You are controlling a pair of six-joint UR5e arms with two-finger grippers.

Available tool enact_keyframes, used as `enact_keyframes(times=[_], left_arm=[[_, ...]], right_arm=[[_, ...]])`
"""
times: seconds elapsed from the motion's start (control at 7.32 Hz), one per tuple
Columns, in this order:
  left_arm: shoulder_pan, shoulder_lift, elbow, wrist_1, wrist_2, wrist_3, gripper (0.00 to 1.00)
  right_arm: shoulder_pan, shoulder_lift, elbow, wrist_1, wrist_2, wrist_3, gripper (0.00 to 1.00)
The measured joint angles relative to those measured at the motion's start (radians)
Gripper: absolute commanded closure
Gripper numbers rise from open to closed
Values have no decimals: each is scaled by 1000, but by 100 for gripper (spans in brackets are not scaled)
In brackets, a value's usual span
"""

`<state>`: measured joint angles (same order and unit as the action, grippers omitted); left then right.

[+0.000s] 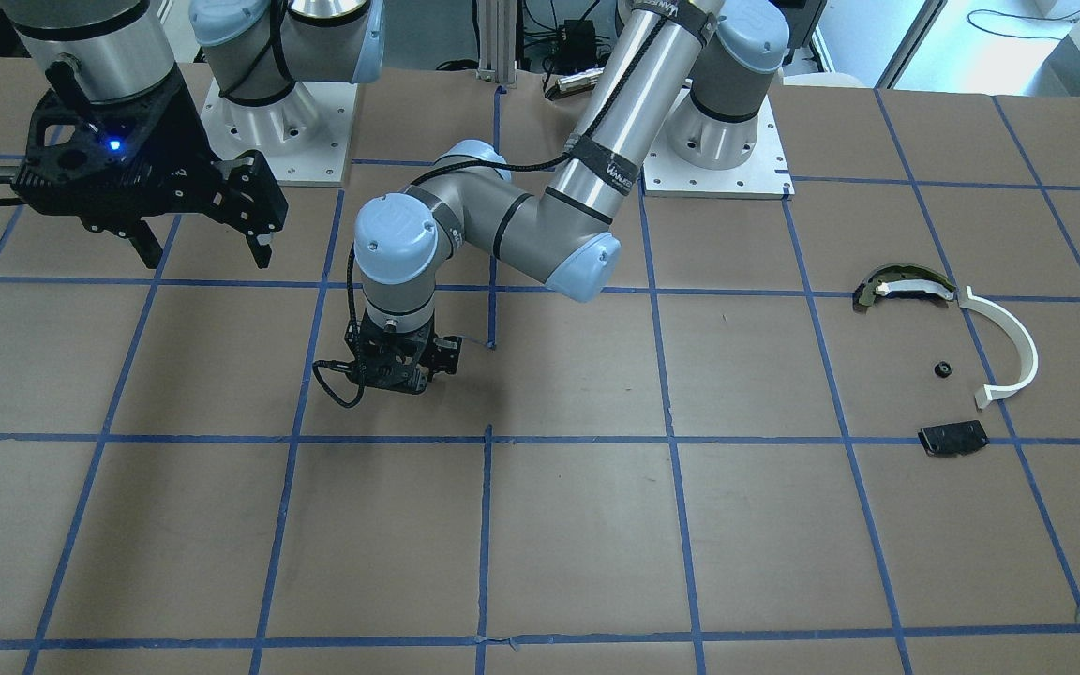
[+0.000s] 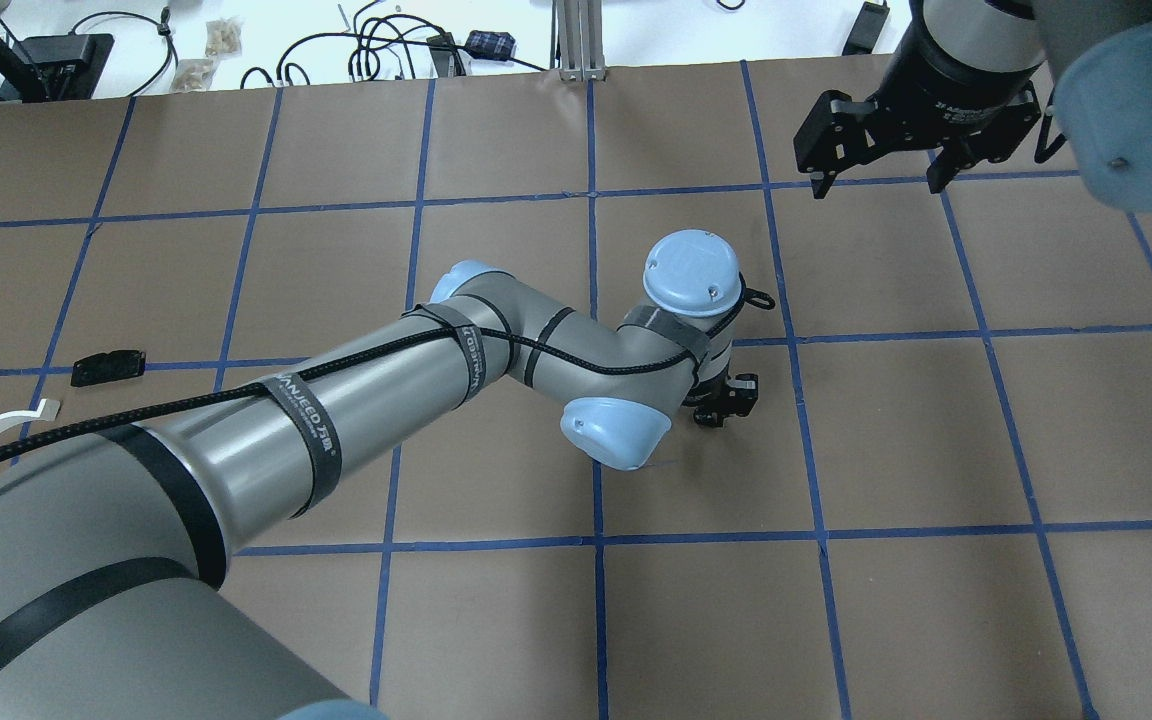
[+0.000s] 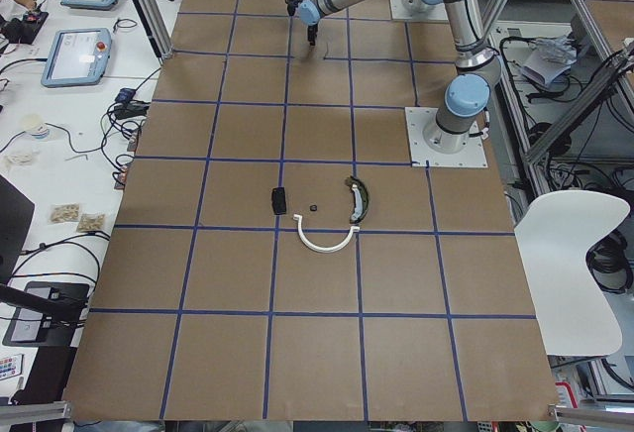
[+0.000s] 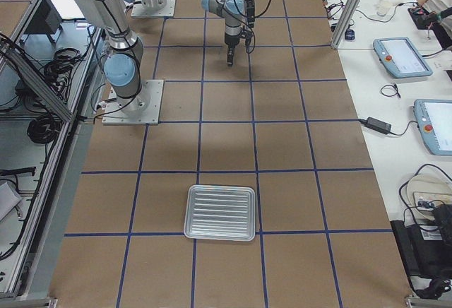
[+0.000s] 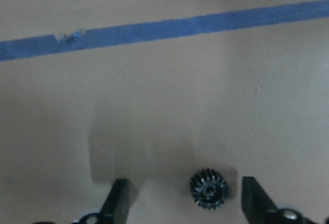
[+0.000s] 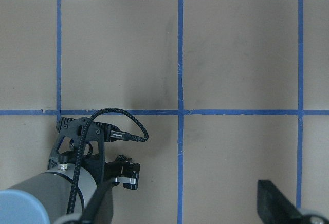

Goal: Place bearing gear from tray to pile

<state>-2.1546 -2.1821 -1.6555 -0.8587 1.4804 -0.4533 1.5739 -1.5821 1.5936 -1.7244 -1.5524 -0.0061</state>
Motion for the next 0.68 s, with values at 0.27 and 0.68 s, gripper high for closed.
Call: enact_keyframes(times=[0.27,0.68], left_arm=[[-1,2,2,1,2,8,100],[28,39,16,-37,25,76,100]], right_arm=[[0,0,0,1,0,0,0],[0,-1,0,0,0,0,0]])
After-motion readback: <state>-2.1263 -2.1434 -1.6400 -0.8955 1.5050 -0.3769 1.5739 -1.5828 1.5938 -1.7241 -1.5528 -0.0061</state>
